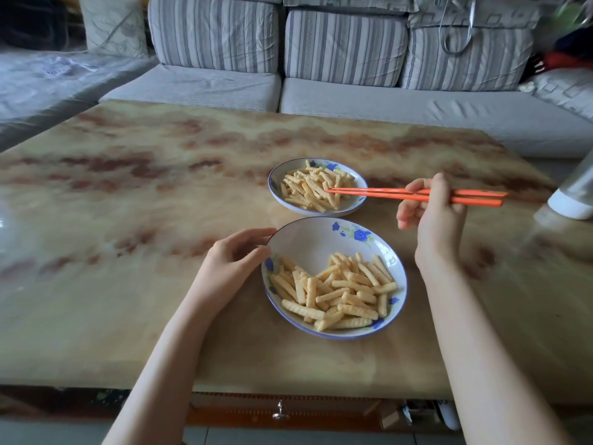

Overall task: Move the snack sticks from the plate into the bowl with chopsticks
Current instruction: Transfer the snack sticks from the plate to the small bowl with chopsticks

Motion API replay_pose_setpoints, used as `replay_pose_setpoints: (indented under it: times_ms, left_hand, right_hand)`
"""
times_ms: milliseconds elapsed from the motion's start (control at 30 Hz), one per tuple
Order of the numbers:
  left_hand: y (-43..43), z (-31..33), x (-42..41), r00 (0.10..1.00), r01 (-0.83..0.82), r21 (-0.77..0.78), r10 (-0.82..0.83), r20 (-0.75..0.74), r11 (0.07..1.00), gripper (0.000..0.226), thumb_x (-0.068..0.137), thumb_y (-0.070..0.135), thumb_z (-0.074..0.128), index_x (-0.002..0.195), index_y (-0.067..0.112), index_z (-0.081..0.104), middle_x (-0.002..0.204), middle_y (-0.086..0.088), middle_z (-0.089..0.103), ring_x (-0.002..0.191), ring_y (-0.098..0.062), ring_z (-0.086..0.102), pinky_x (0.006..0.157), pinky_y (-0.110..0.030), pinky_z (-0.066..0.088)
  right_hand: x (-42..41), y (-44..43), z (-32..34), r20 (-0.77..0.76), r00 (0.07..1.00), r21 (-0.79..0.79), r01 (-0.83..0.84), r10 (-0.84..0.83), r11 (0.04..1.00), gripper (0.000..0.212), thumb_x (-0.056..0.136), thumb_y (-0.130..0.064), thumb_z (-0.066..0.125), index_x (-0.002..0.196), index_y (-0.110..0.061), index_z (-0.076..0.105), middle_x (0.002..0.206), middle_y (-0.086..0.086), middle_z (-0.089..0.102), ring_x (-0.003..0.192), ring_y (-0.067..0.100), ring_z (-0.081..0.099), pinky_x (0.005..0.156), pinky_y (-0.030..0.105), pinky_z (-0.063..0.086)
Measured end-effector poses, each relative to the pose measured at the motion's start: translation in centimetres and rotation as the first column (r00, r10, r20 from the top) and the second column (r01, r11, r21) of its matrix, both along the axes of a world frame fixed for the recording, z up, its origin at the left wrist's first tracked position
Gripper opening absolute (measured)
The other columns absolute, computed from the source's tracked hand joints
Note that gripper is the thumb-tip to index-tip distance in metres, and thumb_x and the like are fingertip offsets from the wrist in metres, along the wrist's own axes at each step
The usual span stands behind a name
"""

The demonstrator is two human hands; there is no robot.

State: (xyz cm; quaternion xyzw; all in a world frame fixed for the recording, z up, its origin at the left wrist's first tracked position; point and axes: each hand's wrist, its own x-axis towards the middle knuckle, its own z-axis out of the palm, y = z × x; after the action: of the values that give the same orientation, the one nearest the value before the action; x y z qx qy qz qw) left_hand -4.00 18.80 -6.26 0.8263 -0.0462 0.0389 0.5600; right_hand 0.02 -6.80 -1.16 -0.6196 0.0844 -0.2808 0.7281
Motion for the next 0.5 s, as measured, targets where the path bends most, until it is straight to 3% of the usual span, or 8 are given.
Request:
replay_pose_setpoints:
  times_ms: [267,500]
  left_hand:
    - [0.0,0.0,0.0,1.000,0.005,0.003,-0.005,0.003,1.000,0.038,0.076,0.030,0.057,0.111,0.034,0.070,0.104,0.015,0.073,0.099,0.001,0.066,0.097,-0.035,0.051]
    - [0.0,0.0,0.1,1.000,0.008,-0.001,-0.008,0.013,1.000,0.037,0.076,0.029,0.057,0.111,0.033,0.070,0.103,0.017,0.073,0.099,0.001,0.066,0.097,-0.036,0.051]
  right_hand:
    - [-1.0,-1.2,2.1,0.024,0.998,-0.022,-0.056,0.057,0.998,0.041,0.101,-0.024,0.033,0.068,-0.011,0.053,0.037,0.001,0.048,0.033,0.017,0.040,0.038,0.020,0.031]
    - [-2.7,-2.1,4.2,-0.103,0.927,-0.185,-0.375,0.362,0.908,0.043,0.102,-0.025,0.032,0.068,-0.008,0.053,0.035,0.005,0.042,0.031,0.018,0.034,0.036,0.019,0.026]
